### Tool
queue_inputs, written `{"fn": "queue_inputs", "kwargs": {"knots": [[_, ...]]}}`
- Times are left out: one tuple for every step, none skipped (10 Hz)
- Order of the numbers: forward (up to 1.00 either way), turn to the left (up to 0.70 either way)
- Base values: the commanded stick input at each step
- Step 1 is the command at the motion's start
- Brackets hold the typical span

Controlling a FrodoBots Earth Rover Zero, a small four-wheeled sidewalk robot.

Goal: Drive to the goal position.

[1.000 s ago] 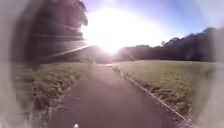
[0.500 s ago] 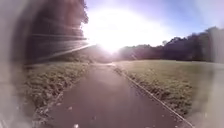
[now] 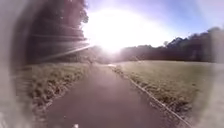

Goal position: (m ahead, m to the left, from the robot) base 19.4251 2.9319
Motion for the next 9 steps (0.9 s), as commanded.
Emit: {"fn": "queue_inputs", "kwargs": {"knots": [[0.85, 0.00], [0.85, 0.00], [0.85, 0.00], [0.85, 0.00], [0.85, 0.00], [0.85, 0.00], [0.85, 0.00], [0.85, 0.00], [0.85, 0.00]]}}
